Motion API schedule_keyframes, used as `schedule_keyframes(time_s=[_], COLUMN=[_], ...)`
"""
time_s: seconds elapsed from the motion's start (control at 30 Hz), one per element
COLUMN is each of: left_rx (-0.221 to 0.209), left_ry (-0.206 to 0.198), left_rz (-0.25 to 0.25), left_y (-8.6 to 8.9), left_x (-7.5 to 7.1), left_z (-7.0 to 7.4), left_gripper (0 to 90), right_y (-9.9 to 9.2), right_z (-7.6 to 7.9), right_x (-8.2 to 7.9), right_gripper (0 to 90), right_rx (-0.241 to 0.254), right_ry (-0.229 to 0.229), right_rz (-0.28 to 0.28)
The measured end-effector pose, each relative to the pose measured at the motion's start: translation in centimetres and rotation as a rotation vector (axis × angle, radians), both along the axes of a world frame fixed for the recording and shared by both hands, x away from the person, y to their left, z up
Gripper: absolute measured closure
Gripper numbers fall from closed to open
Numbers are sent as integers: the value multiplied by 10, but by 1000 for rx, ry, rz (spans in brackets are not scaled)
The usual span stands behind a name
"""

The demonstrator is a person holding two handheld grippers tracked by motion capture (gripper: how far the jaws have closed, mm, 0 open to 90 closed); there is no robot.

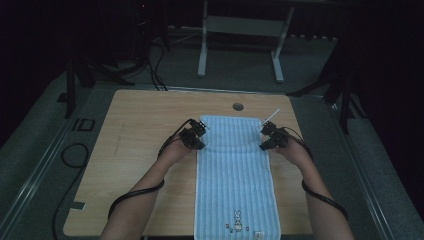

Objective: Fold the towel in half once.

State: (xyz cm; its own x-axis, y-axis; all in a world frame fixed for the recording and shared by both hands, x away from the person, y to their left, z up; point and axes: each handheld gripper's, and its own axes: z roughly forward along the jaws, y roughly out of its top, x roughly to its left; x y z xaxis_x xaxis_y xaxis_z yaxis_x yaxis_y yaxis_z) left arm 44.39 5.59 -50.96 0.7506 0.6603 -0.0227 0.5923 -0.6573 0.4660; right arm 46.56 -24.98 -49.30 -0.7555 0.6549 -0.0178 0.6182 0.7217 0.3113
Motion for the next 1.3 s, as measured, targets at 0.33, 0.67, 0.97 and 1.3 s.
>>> schedule_keyframes(time_s=[0.33,0.67,0.97,1.3], left_rx=[-49,-21,-3,-26], left_ry=[-44,-33,-19,25], left_rz=[-72,-205,-273,-260], left_y=[10,7,4,-11], left_x=[-44,-118,-147,-134], left_z=[43,29,27,0], left_gripper=[871,868,600,564], right_y=[-16,-21,-26,-5], right_z=[37,26,20,0], right_x=[-53,-128,-166,-159], right_gripper=[854,854,666,620], right_rx=[86,80,57,68], right_ry=[-87,-114,-102,-67], right_rz=[66,133,125,152])
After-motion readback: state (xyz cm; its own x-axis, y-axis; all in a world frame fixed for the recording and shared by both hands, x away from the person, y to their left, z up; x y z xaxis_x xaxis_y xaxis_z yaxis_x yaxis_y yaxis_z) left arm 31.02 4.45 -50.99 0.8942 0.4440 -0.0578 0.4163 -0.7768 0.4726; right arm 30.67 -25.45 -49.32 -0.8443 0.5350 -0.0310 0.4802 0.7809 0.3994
